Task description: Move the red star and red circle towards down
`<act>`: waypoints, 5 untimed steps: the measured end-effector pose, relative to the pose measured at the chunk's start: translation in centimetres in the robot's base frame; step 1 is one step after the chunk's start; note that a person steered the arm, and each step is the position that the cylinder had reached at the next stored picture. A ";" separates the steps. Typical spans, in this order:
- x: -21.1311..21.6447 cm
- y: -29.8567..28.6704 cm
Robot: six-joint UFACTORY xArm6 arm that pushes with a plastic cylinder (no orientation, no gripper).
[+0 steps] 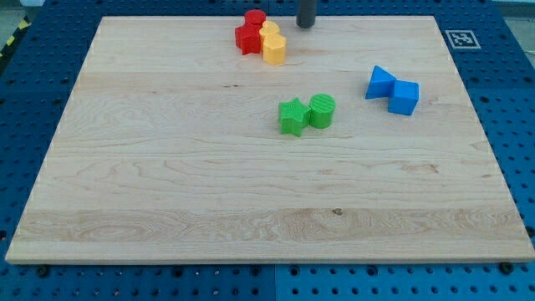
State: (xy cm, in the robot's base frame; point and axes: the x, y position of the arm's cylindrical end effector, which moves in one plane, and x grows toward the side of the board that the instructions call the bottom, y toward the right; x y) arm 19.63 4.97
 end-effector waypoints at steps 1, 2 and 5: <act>-0.3 -4.5; -0.3 -11.3; -0.4 -13.6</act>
State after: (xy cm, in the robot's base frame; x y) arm 19.21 -8.67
